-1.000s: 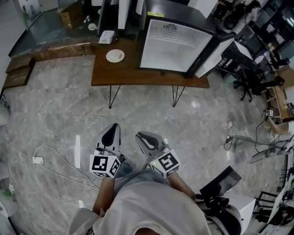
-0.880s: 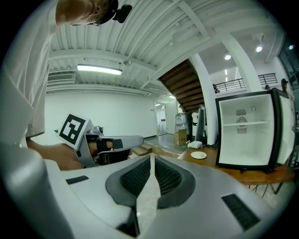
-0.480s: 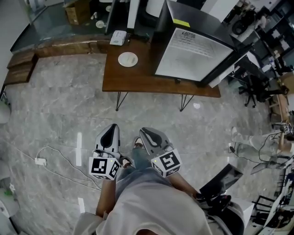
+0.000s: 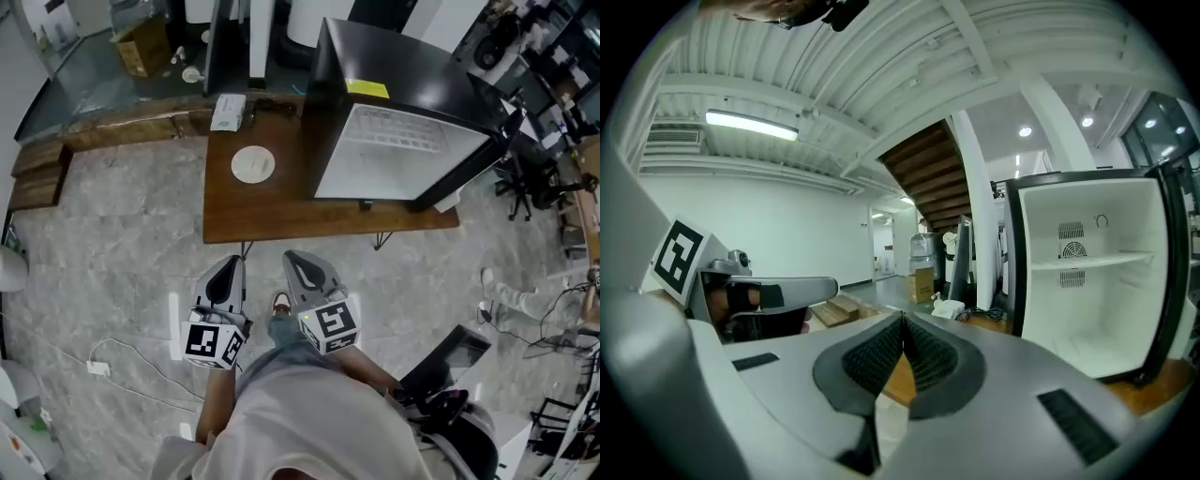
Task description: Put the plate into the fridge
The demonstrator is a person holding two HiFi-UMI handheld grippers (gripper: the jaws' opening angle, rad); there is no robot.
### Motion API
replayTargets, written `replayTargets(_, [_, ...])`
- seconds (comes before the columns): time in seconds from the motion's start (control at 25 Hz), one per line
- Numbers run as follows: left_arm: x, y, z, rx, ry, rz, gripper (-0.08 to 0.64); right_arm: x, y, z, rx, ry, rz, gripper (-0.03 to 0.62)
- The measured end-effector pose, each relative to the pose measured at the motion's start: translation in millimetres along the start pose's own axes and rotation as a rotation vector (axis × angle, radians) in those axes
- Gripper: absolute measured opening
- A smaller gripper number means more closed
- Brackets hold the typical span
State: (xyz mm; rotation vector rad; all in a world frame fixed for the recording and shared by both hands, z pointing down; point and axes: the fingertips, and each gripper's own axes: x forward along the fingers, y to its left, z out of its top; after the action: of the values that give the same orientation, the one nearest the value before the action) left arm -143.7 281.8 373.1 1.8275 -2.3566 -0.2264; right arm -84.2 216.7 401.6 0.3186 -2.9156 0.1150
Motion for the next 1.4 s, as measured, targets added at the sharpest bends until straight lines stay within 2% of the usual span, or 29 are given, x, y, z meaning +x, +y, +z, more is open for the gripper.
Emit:
replayTargets(0.28, [130.4,38.4,12.5,0.049,0.026,-0.036,0.019,93.4,-90.9,28.4,0.026,0.002,-0.01,0.017])
replayTargets(0.6, [213.0,96.7,4.5,0.037,0.09,-0.11,0.018,175.0,-137.7,25.3,0.051,0.037,-0.068,0.017])
replayTargets(0.84, [277.9,172.3,10.2,0.074,0.131,-0.16,0.02,251.0,-156.3,32.9,0.069,0.063,-0.152,0.017])
replayTargets(1.16, [344.6,282.2,33.0,0.098,0.185,-0.25,0.02,357.0,-156.7,55.0,0.116,0.081,-0.283,0.018])
replayTargets(1.4, [382.5,357.6,3.5,0.143,0.309,-0.363,0.02,422.2,-151.2,36.8,0.169,0.12,-0.387,0.018])
